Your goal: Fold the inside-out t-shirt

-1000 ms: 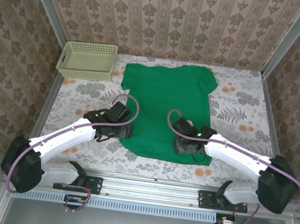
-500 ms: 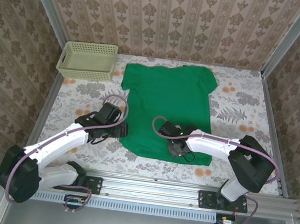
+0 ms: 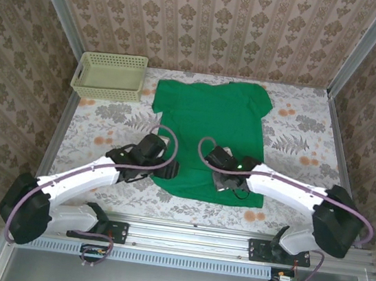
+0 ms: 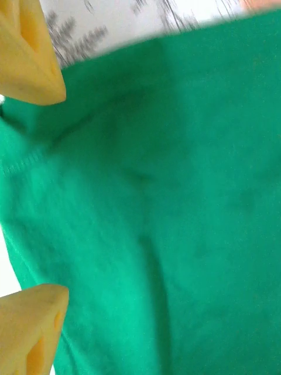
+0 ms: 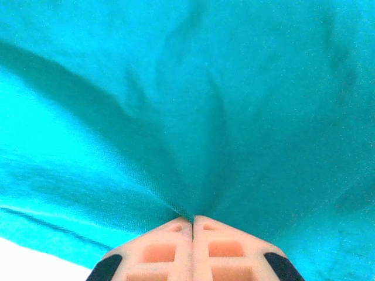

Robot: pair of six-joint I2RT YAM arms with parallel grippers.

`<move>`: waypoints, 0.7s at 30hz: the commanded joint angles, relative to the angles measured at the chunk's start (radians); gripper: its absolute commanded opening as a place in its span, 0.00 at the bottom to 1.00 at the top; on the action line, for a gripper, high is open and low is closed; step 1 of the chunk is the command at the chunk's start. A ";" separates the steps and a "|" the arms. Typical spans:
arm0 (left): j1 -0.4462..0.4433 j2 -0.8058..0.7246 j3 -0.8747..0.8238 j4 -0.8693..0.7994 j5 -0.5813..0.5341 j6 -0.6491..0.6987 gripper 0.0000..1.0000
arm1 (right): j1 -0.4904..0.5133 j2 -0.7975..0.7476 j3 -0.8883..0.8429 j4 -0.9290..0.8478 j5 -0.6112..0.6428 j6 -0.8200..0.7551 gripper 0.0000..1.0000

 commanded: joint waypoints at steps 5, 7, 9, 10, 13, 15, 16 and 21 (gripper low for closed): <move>-0.168 0.144 0.117 0.214 -0.039 0.180 0.87 | -0.101 -0.138 0.015 0.013 -0.164 -0.018 0.00; -0.184 0.200 0.143 0.241 -0.033 0.186 0.87 | -0.112 -0.143 0.017 0.034 -0.194 -0.010 0.00; -0.193 0.246 0.156 0.267 -0.025 0.185 0.87 | -0.118 -0.145 0.018 0.045 -0.211 0.000 0.00; -0.193 0.268 0.161 0.280 -0.016 0.183 0.87 | -0.123 -0.148 0.018 0.051 -0.220 0.006 0.00; -0.202 0.322 0.167 0.320 0.006 0.174 0.87 | -0.138 -0.162 0.012 0.073 -0.251 0.025 0.00; -0.208 0.350 0.170 0.350 0.028 0.168 0.87 | -0.149 -0.170 0.007 0.094 -0.275 0.038 0.00; -0.212 0.365 0.175 0.359 0.033 0.167 0.87 | -0.156 -0.174 0.005 0.104 -0.286 0.046 0.00; -0.219 0.418 0.202 0.375 0.009 0.156 0.86 | -0.196 -0.196 -0.008 0.135 -0.339 0.074 0.00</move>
